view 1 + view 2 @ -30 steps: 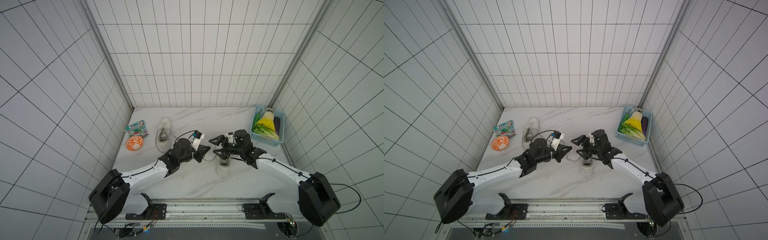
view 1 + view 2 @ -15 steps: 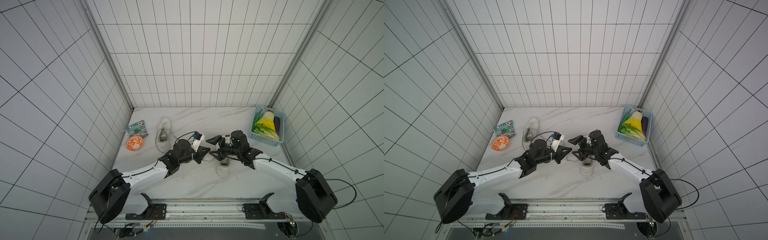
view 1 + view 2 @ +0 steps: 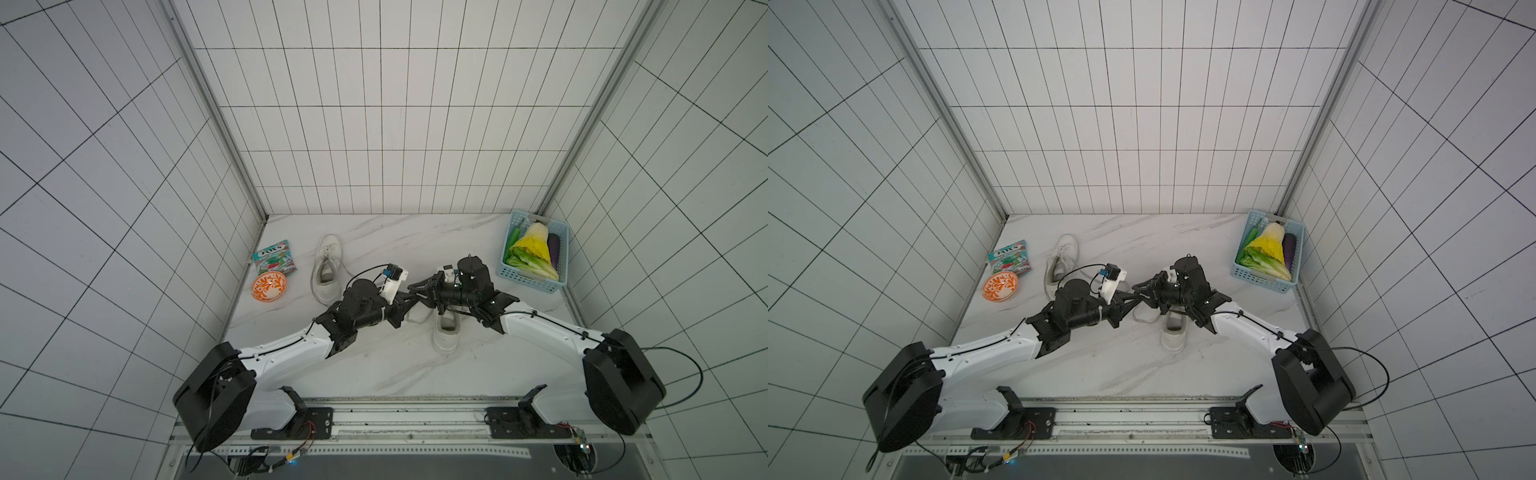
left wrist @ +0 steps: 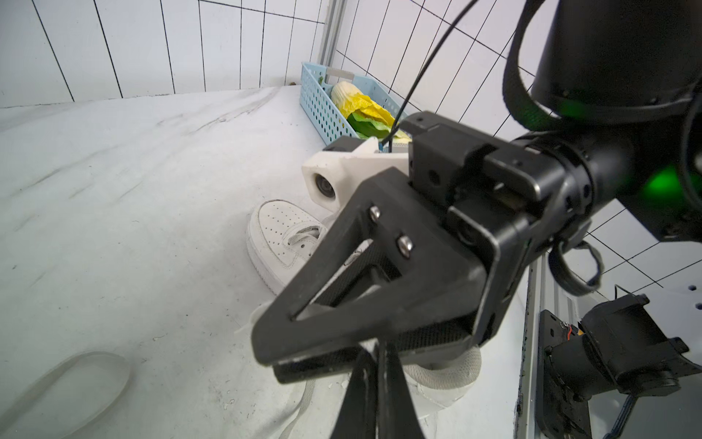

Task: Tie the shoes
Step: Cross the shoelace with the shoelace.

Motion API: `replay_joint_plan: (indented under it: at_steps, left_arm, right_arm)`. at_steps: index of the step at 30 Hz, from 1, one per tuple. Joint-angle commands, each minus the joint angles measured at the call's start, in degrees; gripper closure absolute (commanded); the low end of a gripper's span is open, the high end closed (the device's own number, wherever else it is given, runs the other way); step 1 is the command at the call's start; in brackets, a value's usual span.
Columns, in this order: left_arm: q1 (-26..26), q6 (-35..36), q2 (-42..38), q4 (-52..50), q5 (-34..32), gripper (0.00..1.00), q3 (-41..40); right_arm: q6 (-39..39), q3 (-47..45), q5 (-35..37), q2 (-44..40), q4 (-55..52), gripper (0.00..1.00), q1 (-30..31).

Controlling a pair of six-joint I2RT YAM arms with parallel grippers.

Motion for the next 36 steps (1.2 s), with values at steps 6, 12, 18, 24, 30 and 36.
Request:
replay_joint_plan:
  at_steps: [6,12,18,24,30,36]
  left_arm:
    - [0.3,1.3,-3.2,0.6,0.3,0.51,-1.5]
    - [0.6,2.2,-2.9,6.9,0.2,0.35,-4.3]
    - [-1.2,6.2,3.2,18.8,4.9,0.3,-4.6]
    - [-4.2,10.3,11.2,25.0,3.1,0.29,-0.4]
    - [-4.4,9.0,18.3,31.0,4.6,0.37,2.4]
    - [-5.0,8.8,20.6,33.0,6.1,0.57,2.8]
  right_arm:
    - [-17.3,5.4,-0.9,-7.2,-7.1,1.0,-4.6]
    - [-30.8,11.2,2.2,-11.4,-19.1,1.0,-5.1]
    - [-33.1,13.0,3.4,-12.9,-22.0,1.0,-5.4]
    - [-32.9,12.9,3.7,-14.0,-22.1,1.0,-5.6]
    - [-32.7,12.7,3.8,-15.6,-22.1,1.0,-6.7]
    - [-32.5,12.3,3.8,-16.1,-22.1,1.0,-7.9]
